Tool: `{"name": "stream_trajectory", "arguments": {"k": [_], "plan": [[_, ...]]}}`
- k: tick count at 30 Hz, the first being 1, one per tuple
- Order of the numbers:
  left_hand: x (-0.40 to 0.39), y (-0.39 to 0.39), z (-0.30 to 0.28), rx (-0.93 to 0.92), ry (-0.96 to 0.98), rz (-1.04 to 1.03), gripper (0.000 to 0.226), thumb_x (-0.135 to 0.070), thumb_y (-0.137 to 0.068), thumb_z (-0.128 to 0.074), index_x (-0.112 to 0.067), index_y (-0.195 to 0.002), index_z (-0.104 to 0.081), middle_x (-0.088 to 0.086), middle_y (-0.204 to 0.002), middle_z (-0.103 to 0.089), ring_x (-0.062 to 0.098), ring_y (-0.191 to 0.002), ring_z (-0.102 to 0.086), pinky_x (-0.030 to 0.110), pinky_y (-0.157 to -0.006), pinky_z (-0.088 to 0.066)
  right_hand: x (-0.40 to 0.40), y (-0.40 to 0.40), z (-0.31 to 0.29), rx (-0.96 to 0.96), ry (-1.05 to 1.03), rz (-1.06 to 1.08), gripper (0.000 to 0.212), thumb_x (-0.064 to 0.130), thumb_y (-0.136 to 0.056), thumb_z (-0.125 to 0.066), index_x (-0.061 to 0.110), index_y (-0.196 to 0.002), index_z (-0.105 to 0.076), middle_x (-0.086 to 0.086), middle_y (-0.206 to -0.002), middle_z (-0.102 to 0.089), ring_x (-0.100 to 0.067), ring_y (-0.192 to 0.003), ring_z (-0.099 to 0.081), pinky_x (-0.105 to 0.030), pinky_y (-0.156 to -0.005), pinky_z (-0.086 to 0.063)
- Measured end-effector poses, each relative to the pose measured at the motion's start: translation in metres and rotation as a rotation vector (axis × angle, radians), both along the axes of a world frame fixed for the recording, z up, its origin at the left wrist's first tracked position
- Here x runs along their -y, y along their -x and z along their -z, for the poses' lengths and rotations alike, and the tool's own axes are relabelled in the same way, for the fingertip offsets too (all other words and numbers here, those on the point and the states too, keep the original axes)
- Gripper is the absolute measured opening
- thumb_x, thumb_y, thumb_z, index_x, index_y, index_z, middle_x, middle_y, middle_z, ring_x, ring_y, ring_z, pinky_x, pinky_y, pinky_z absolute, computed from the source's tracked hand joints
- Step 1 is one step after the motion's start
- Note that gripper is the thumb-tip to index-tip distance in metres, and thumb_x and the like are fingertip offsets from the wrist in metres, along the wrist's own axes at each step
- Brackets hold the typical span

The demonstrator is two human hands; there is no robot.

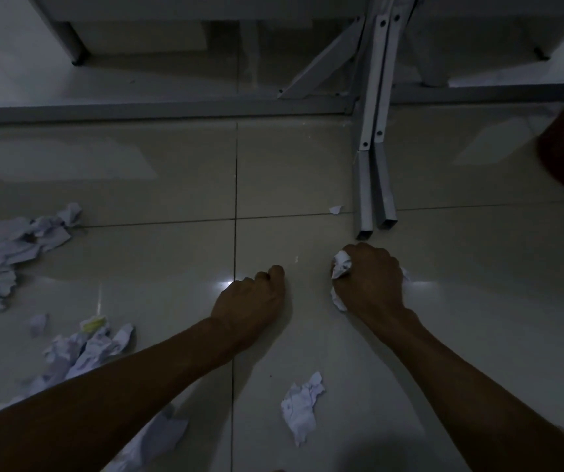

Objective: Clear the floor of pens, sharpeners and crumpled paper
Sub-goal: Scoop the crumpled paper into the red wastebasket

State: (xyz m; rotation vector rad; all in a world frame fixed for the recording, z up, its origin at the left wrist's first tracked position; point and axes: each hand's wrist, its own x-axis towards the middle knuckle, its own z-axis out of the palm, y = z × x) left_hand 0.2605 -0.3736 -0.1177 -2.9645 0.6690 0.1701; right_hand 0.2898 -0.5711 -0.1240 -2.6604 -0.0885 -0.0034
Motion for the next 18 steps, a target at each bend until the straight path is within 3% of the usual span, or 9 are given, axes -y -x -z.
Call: {"name": "stream_trajectory", "arguments": {"k": [2,4,6,8,11,13,16,18], "plan": [[0.000,-0.005,-0.002,-0.076,0.126,-0.081,0.029,-0.005,-0.083,-0.061,0.001,-0.108,-0.050,0.013,-0.078,-0.061,0.031,-0.062,-0.062,0.032,-0.050,-0.036,0.001,-0.004,0.000,0.080,-0.017,-0.019,0.019,0.018,-0.064,-0.043,0.029,-0.052,-0.034,-0.003,-0.053,-0.054,-0.020,-0.046,-0.048,-0.027,-0.048,-0.036],[-0.005,-0.013,-0.004,-0.256,0.412,-0.241,0.018,-0.001,-0.091,-0.042,0.001,-0.108,-0.047,0.018,-0.091,-0.062,0.033,-0.078,-0.061,0.036,-0.061,-0.040,0.006,-0.006,-0.002,0.089,-0.113,0.067,0.039,0.008,-0.069,-0.053,0.029,-0.047,-0.030,-0.002,-0.048,-0.052,-0.017,-0.043,-0.044,-0.027,-0.046,-0.033],[-0.004,-0.024,-0.009,-0.288,0.719,-0.432,0.012,-0.001,-0.092,-0.045,0.001,-0.091,-0.057,0.014,-0.082,-0.064,0.026,-0.069,-0.058,0.031,-0.059,-0.042,0.014,-0.008,-0.007,-0.014,-0.387,0.232,0.043,0.005,-0.078,-0.062,0.018,-0.042,-0.041,-0.007,-0.050,-0.058,-0.024,-0.045,-0.054,-0.032,-0.045,-0.041],[0.003,-0.036,-0.023,-0.417,1.021,-0.684,0.021,-0.001,-0.094,-0.045,-0.001,-0.076,-0.056,0.010,-0.066,-0.055,0.019,-0.054,-0.049,0.022,-0.051,-0.038,0.019,-0.014,-0.020,-0.145,-0.787,0.395,0.035,0.006,-0.080,-0.070,0.004,-0.051,-0.051,-0.011,-0.053,-0.061,-0.027,-0.047,-0.061,-0.034,-0.045,-0.046],[0.026,-0.053,-0.058,-0.749,1.414,-0.917,0.025,0.000,-0.097,-0.041,-0.002,-0.075,-0.052,0.007,-0.054,-0.045,0.011,-0.031,-0.034,0.010,-0.037,-0.027,0.028,-0.027,-0.052,-0.286,-1.237,0.553,0.040,-0.003,-0.085,-0.068,0.012,-0.054,-0.047,-0.001,-0.041,-0.051,-0.011,-0.033,-0.047,-0.019,-0.039,-0.039],[0.041,-0.067,-0.080,-0.896,1.503,-0.884,0.024,0.001,-0.097,-0.041,-0.004,-0.075,-0.050,0.005,-0.054,-0.042,0.008,-0.031,-0.028,0.009,-0.036,-0.022,0.041,-0.038,-0.077,-0.340,-1.309,0.567,0.043,0.001,-0.087,-0.065,0.011,-0.050,-0.046,-0.001,-0.038,-0.046,-0.011,-0.029,-0.038,-0.018,-0.037,-0.029],[0.077,-0.096,-0.116,-1.002,1.523,-0.777,0.021,0.002,-0.096,-0.040,-0.004,-0.077,-0.047,0.004,-0.053,-0.040,0.007,-0.033,-0.024,0.008,-0.038,-0.018,0.081,-0.062,-0.118,-0.367,-1.328,0.613,0.016,0.008,-0.085,-0.068,0.009,-0.077,-0.055,-0.003,-0.046,-0.048,-0.016,-0.035,-0.039,-0.014,-0.036,-0.026],[0.113,-0.117,-0.140,-1.028,1.496,-0.684,0.023,0.003,-0.096,-0.040,-0.005,-0.075,-0.045,0.005,-0.051,-0.040,0.007,-0.031,-0.023,0.009,-0.038,-0.018,0.119,-0.081,-0.155,-0.311,-1.299,0.633,0.010,0.012,-0.086,-0.068,0.011,-0.085,-0.058,-0.001,-0.051,-0.052,-0.012,-0.035,-0.045,-0.014,-0.035,-0.031]]}}
